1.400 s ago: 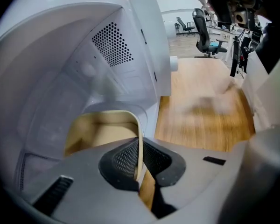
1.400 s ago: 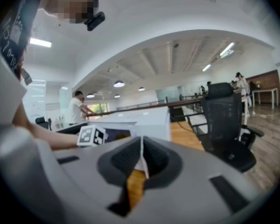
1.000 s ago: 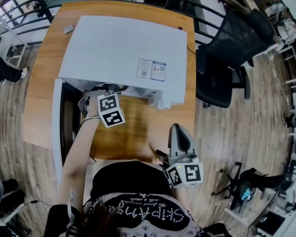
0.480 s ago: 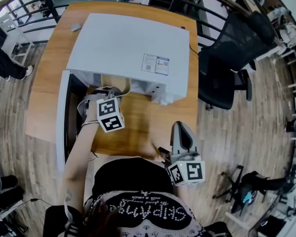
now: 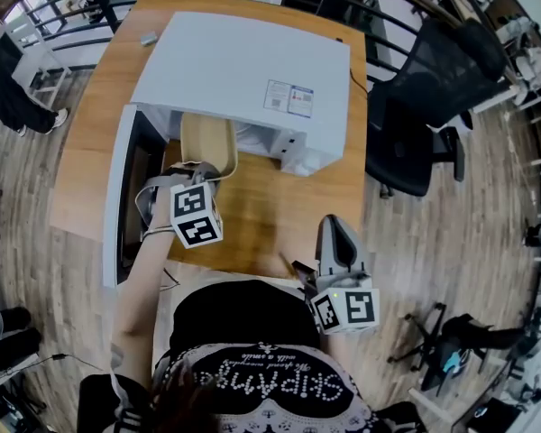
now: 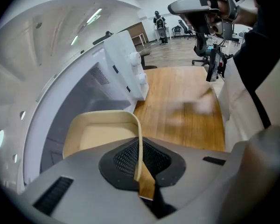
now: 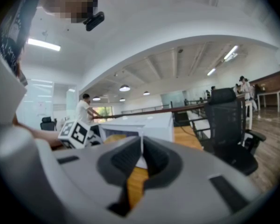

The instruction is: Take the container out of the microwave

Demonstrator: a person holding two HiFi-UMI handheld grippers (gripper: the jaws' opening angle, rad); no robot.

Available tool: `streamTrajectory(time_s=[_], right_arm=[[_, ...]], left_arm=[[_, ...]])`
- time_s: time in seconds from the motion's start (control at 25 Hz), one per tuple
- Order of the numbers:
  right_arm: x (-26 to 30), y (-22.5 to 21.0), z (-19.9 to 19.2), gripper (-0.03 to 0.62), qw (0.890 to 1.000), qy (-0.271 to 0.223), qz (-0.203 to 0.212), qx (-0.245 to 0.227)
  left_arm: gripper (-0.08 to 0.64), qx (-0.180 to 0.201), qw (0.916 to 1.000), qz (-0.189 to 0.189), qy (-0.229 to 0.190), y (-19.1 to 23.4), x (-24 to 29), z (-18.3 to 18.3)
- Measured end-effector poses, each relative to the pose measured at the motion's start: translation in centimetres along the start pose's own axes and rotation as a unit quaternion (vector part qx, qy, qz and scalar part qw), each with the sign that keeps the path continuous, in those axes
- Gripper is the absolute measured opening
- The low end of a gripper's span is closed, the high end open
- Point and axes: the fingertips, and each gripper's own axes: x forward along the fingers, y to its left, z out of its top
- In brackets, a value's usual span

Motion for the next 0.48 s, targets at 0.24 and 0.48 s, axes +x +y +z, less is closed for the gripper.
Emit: streamTrajectory(time_s=[0.24,0.48], right_arm=[[-0.9,-0.3,-0.1,0.037,1.0,-0.005,0.009,-0.007],[-2.1,-0.6,-0.2,0.037,1.0,-0.012,0.019,-0.01]], left_arm=[[0.038,0.006,0.9999,0.013,-0.007,-2.2,-2.9,0.7],[0.038,0.025,0.9996,0.01,-0.013,-6.2,-6.6,1.3]])
